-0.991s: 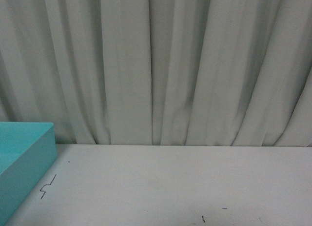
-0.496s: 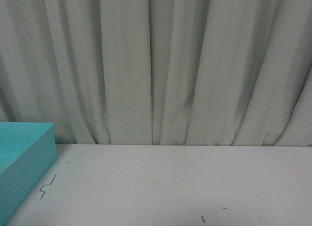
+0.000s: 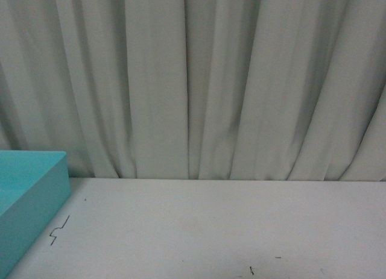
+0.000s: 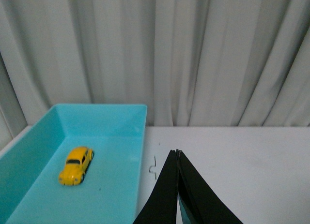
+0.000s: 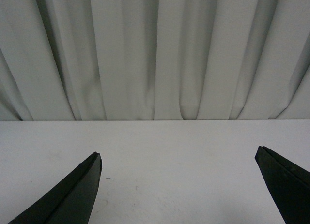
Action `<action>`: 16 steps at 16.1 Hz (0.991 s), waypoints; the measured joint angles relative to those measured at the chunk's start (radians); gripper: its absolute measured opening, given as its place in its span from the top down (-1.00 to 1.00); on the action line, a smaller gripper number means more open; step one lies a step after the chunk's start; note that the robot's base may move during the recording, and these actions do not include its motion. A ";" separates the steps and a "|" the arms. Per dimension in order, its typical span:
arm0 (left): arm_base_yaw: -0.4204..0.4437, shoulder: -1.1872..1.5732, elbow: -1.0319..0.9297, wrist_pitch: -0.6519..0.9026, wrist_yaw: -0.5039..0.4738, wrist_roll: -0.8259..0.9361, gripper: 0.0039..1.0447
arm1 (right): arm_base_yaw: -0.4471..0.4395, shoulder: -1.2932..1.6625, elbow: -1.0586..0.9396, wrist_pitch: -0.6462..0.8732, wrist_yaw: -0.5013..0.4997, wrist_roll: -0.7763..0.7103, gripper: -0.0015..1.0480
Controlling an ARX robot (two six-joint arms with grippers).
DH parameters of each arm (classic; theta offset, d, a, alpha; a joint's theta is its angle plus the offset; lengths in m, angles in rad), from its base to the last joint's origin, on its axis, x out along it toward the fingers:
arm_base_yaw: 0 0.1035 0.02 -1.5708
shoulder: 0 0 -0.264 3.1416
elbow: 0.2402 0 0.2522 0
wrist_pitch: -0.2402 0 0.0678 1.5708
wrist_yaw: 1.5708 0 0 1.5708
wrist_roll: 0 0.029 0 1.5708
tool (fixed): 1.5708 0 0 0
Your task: Wind up and store yellow beetle toy
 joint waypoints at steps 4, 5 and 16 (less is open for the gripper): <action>0.000 -0.001 -0.003 -0.019 -0.003 0.000 0.97 | 0.000 0.000 0.000 0.000 0.000 0.000 -0.87; 0.000 -0.001 -0.003 -0.019 -0.003 0.000 0.97 | 0.000 0.000 0.000 0.001 0.000 0.000 -0.87; 0.000 0.000 -0.003 -0.019 -0.003 -0.001 -0.88 | 0.000 0.000 0.000 0.000 0.000 0.000 -0.87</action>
